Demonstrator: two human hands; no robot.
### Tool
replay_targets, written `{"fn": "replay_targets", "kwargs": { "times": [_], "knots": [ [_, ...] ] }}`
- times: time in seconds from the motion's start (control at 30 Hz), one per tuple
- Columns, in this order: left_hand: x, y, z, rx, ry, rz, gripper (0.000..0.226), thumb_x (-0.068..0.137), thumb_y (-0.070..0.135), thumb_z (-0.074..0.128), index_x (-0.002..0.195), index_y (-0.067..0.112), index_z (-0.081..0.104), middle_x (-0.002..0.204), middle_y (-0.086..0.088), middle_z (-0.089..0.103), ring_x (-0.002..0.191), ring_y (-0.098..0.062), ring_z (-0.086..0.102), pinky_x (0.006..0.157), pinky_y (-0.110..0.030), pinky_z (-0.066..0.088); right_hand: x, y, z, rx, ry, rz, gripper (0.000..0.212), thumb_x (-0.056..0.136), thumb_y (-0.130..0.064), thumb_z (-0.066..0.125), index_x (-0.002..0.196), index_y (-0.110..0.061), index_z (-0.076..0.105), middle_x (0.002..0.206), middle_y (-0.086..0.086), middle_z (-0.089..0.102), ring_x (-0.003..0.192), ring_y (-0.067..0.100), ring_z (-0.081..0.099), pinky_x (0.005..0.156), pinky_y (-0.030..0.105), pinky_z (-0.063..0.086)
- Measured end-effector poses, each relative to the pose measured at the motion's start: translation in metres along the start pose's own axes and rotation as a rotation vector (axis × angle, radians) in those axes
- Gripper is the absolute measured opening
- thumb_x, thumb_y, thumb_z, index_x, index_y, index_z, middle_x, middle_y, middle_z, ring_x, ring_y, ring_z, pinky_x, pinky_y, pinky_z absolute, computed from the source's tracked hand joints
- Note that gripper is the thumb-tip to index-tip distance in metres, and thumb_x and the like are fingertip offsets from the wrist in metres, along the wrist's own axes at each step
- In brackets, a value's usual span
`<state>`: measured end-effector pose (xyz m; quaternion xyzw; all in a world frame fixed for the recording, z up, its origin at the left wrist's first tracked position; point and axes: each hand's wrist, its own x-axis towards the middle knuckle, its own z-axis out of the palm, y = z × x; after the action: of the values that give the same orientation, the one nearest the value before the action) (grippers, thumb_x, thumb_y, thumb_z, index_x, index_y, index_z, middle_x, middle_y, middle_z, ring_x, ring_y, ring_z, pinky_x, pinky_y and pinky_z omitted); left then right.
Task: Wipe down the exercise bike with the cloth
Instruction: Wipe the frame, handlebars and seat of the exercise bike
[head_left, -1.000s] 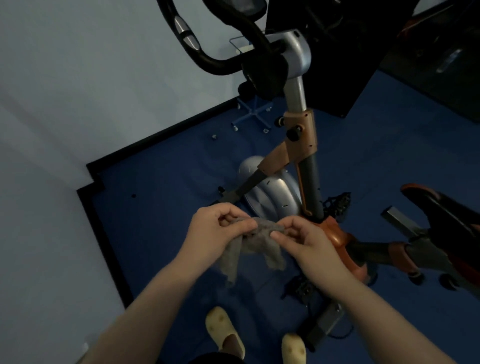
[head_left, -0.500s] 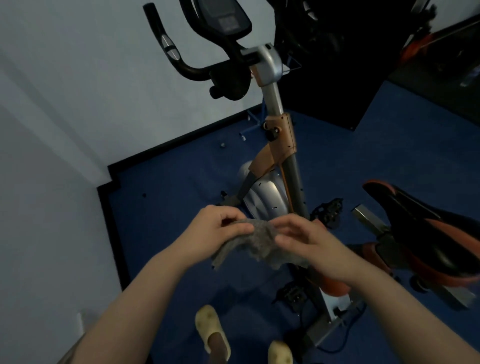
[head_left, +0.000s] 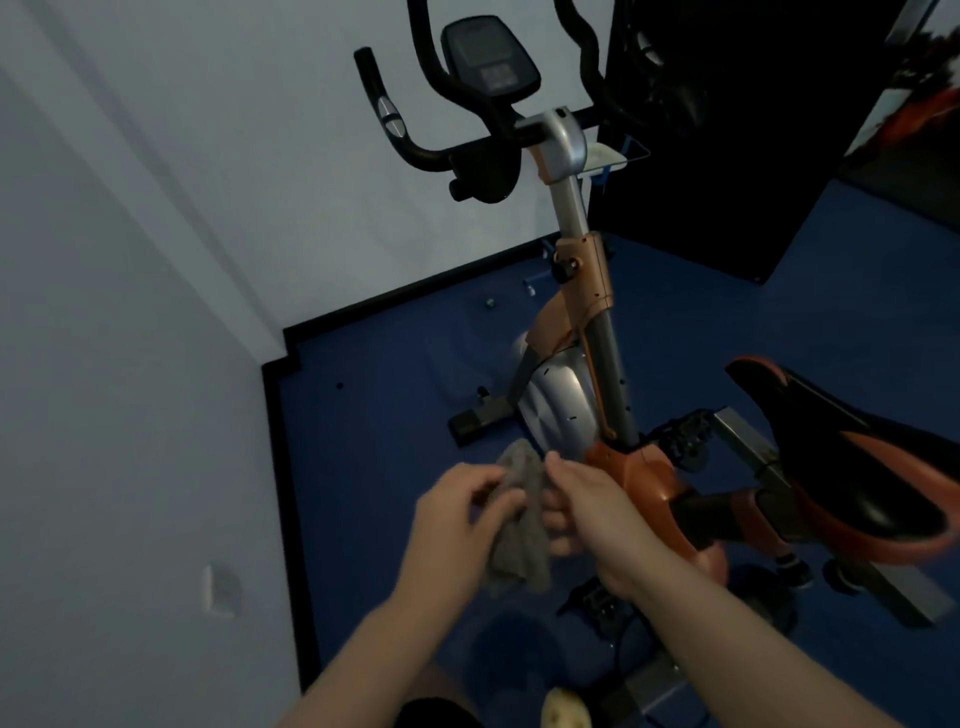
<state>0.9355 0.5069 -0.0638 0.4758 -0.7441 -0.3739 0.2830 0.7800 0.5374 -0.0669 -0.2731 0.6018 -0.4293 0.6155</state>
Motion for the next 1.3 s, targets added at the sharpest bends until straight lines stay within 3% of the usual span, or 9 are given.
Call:
{"fn": "replay_targets", "kwargs": {
  "times": [0.1,0.17,0.33,0.43,0.5,0.67,0.97,1.13,1.3],
  "knots": [
    [-0.025,-0.002,0.005,-0.048,-0.248,-0.009,0.039,0.093,0.045,0.059,0.13,0.035,0.057,0.122,0.027,0.054,0.114,0.009,0.051,0.095,-0.015,0.044,-0.005,0.004,-0.001,-0.012,-0.044,0.026,0.044,0.095,-0.056,0.048,0.098,-0.021,0.074,0.089,0.0,0.076,0.08,0.013,0.073,0.063,0.028,0.057],
    [-0.031,-0.006,-0.008,-0.238,-0.403,-0.049,0.04,0.094,0.047,0.057,0.132,0.034,0.059,0.125,0.024,0.061,0.116,0.004,0.057,0.096,-0.017,0.046,-0.003,0.007,-0.004,-0.086,-0.033,-0.038,0.037,0.092,-0.047,0.059,0.102,-0.015,0.072,0.097,0.005,0.075,0.09,0.017,0.072,0.075,0.031,0.057],
    [-0.019,-0.022,-0.054,-0.292,-0.036,-0.084,0.033,0.084,0.04,0.063,0.115,0.03,0.068,0.112,0.017,0.069,0.107,0.0,0.063,0.091,-0.02,0.051,-0.011,0.005,0.005,-0.189,-0.038,-0.156,0.024,0.101,-0.026,0.05,0.102,-0.012,0.071,0.098,0.008,0.074,0.096,0.024,0.07,0.09,0.038,0.054],
    [-0.018,-0.03,-0.068,-0.176,-0.301,-0.133,0.063,0.079,0.053,0.067,0.138,0.038,0.049,0.134,0.029,0.051,0.126,0.013,0.043,0.105,-0.016,0.036,-0.021,0.006,0.016,-0.339,-0.131,-0.235,0.024,0.102,-0.024,0.047,0.103,-0.011,0.068,0.1,0.013,0.071,0.097,0.029,0.066,0.089,0.044,0.051],
    [-0.02,-0.036,-0.066,-0.12,-0.441,-0.112,0.05,0.081,0.052,0.067,0.127,0.035,0.06,0.124,0.024,0.061,0.117,0.01,0.052,0.101,-0.019,0.041,-0.028,0.005,0.024,-0.377,-0.162,-0.292,0.021,0.101,-0.025,0.05,0.102,-0.014,0.068,0.096,0.011,0.07,0.092,0.027,0.067,0.085,0.044,0.053],
    [-0.028,-0.05,-0.051,-0.193,-0.373,-0.067,0.003,0.087,0.025,0.072,0.086,0.024,0.074,0.082,0.004,0.073,0.078,-0.015,0.069,0.072,-0.037,0.057,-0.051,0.029,0.026,-0.384,-0.146,-0.262,0.021,0.085,-0.027,0.075,0.102,-0.018,0.067,0.094,-0.003,0.074,0.09,0.013,0.071,0.079,0.029,0.057],
    [-0.036,-0.033,0.029,-0.135,-0.766,0.052,0.011,0.091,0.021,0.067,0.1,0.023,0.073,0.093,0.011,0.073,0.088,-0.004,0.068,0.079,-0.025,0.055,-0.126,0.083,-0.02,-0.545,0.249,-0.19,0.016,0.093,-0.025,0.065,0.083,-0.037,0.06,0.069,-0.025,0.061,0.066,-0.006,0.057,0.062,0.011,0.041],
    [-0.035,-0.01,0.065,-0.006,-0.865,0.105,0.02,0.092,0.025,0.067,0.112,0.028,0.068,0.108,0.018,0.068,0.099,0.013,0.058,0.084,-0.005,0.043,-0.168,0.115,-0.066,-0.761,0.487,-0.009,0.024,0.094,-0.038,0.06,0.076,-0.022,0.058,0.067,-0.008,0.059,0.064,0.005,0.055,0.06,0.025,0.042],
    [-0.051,0.013,0.095,-0.057,-0.855,0.081,0.016,0.093,0.029,0.066,0.108,0.033,0.069,0.103,0.021,0.069,0.099,0.008,0.062,0.085,-0.01,0.047,-0.202,0.147,-0.117,-0.712,0.563,0.125,0.033,0.095,-0.043,0.058,0.075,-0.016,0.058,0.064,-0.003,0.057,0.058,0.005,0.052,0.056,0.021,0.038]
  ]
}}
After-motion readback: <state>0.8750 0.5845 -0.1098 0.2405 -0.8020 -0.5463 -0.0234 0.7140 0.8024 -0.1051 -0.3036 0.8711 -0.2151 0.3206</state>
